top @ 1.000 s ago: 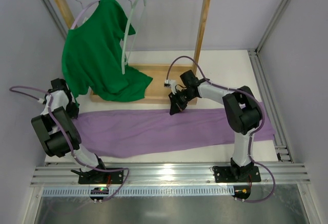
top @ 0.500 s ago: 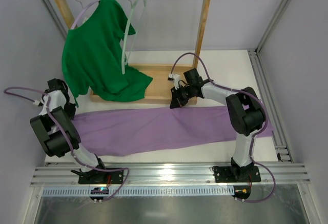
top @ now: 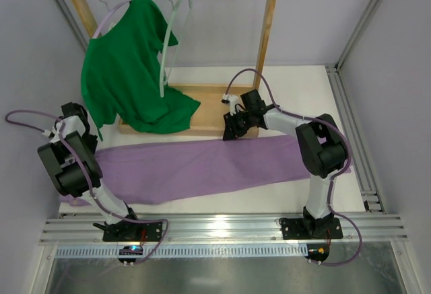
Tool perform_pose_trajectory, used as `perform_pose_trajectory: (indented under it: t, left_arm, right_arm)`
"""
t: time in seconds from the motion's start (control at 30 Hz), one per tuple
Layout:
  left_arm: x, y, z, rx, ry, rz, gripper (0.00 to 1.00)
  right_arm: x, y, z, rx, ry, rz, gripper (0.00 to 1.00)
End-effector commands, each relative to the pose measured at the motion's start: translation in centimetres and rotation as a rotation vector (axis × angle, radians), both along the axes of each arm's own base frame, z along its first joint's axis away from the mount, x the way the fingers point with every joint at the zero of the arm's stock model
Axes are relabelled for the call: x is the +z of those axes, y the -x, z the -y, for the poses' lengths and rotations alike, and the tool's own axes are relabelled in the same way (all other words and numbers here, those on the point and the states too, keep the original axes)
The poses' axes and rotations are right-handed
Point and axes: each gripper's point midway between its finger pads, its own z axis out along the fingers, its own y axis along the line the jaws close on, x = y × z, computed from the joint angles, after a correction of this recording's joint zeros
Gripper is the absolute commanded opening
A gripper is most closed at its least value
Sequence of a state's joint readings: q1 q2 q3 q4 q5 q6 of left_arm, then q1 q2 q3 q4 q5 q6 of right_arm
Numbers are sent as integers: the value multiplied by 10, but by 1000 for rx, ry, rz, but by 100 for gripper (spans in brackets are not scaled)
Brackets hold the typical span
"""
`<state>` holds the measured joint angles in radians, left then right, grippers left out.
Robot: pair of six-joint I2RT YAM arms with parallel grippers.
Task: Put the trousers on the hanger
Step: Fold the trousers
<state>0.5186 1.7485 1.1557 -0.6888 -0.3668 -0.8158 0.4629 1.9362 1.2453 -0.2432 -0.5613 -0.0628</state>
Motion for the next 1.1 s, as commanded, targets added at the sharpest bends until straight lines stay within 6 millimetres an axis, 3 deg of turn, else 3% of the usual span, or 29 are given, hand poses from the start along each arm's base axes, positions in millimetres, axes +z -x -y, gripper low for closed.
perform_pose_trajectory:
  t: [0.0, 0.07, 0.13, 0.23, 0.27, 0.4, 0.43, 0.47, 0.5, 0.63, 0.7, 0.73, 0.8, 0.87, 0.93, 1.0, 1.07]
  left_arm:
    - [33, -19, -21, -1, -80, 93, 36]
    - [48, -21, -18, -3, -85, 138, 58]
    - [59, -24, -14, -16, -84, 180, 68]
    - [71, -30, -1, -67, -80, 215, 71]
    - [73, -28, 4, -82, -73, 211, 74]
    - [84, -23, 17, -126, -82, 217, 73]
    - [81, -19, 20, -130, -72, 213, 73]
    - [85, -17, 22, -146, -74, 216, 76]
    - [86, -15, 24, -152, -66, 209, 78]
    - [104, -13, 33, -193, -29, 206, 89]
    - [117, -21, 44, -260, 0, 274, 92]
    - [119, -21, 47, -267, 9, 281, 99]
    - [117, -21, 60, -315, 48, 306, 100]
    - [112, -23, 86, -372, 142, 370, 100]
    - [120, -26, 111, -446, 149, 436, 100]
    - [112, -26, 133, -511, 136, 448, 100]
    - [115, -21, 142, -536, 119, 457, 100]
  right_arm:
    - [30, -18, 0, -68, -12, 85, 38]
    - [49, -16, 3, -88, -26, 111, 45]
    - [67, -14, 6, -135, -48, 129, 50]
    - [81, -13, 12, -239, -66, 104, 59]
    - [95, -12, 16, -273, -77, 120, 60]
    - [113, -2, 38, -440, -57, 98, 64]
    - [114, 7, 37, -414, -67, 85, 67]
    - [117, 16, 40, -398, -57, 70, 81]
    - [119, 19, 42, -403, -50, 68, 85]
    - [115, 21, 67, -535, 35, 57, 85]
    - [109, 26, 76, -606, 69, 16, 85]
    - [103, 28, 79, -630, 80, -7, 85]
    - [92, 33, 87, -705, 108, -59, 85]
    - [80, 38, 95, -758, 135, -87, 85]
    - [73, 42, 110, -849, 160, -90, 82]
    - [71, 42, 124, -906, 160, -88, 77]
    - [69, 44, 143, -975, 148, -91, 56]
